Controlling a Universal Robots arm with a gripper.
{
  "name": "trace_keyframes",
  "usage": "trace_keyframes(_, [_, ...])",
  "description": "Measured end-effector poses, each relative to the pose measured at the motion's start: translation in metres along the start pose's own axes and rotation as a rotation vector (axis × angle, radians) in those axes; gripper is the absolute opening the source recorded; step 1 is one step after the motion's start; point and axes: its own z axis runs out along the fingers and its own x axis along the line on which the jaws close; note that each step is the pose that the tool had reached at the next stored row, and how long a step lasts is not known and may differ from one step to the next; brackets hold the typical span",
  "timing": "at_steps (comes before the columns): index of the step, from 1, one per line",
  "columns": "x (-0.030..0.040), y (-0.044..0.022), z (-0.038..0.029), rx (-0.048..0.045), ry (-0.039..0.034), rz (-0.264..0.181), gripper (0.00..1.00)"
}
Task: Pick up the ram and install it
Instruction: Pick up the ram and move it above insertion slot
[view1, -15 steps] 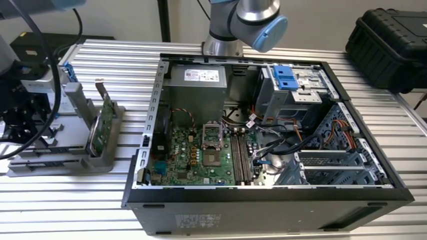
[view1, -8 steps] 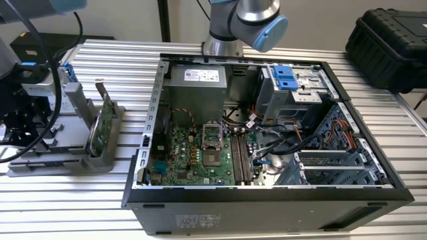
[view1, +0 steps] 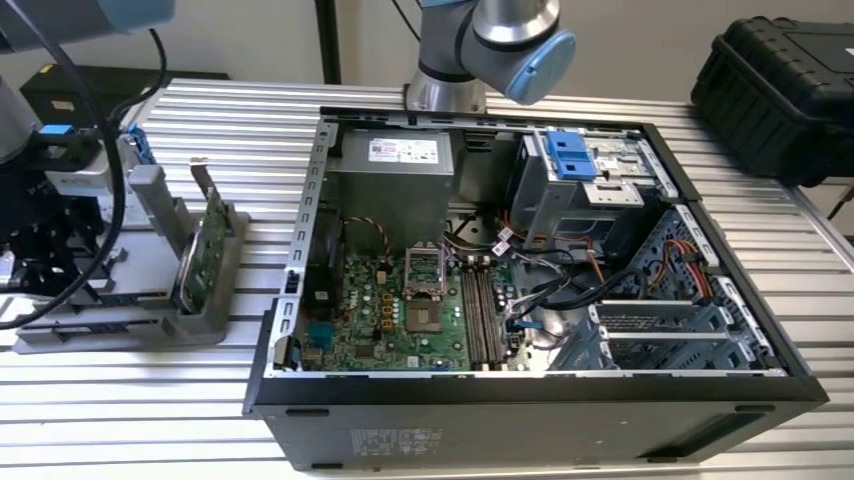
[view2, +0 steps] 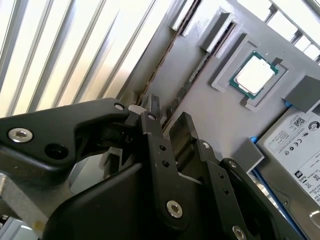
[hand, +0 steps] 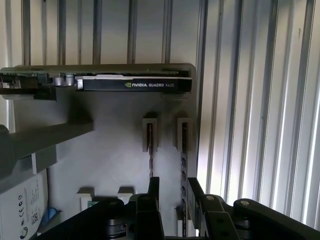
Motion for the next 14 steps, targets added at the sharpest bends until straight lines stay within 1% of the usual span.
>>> trace_keyframes(8, [-0.0001,0.0000,0.0010,0.0001,0.0000,0.000,1.00])
trace_keyframes(11, [-0.0001,0.0000,0.0021,-0.0001,0.0001,0.000,1.00])
trace_keyframes(14, [-0.0016,0.0001,0.0040,0.0000,0.0000,0.000,1.00])
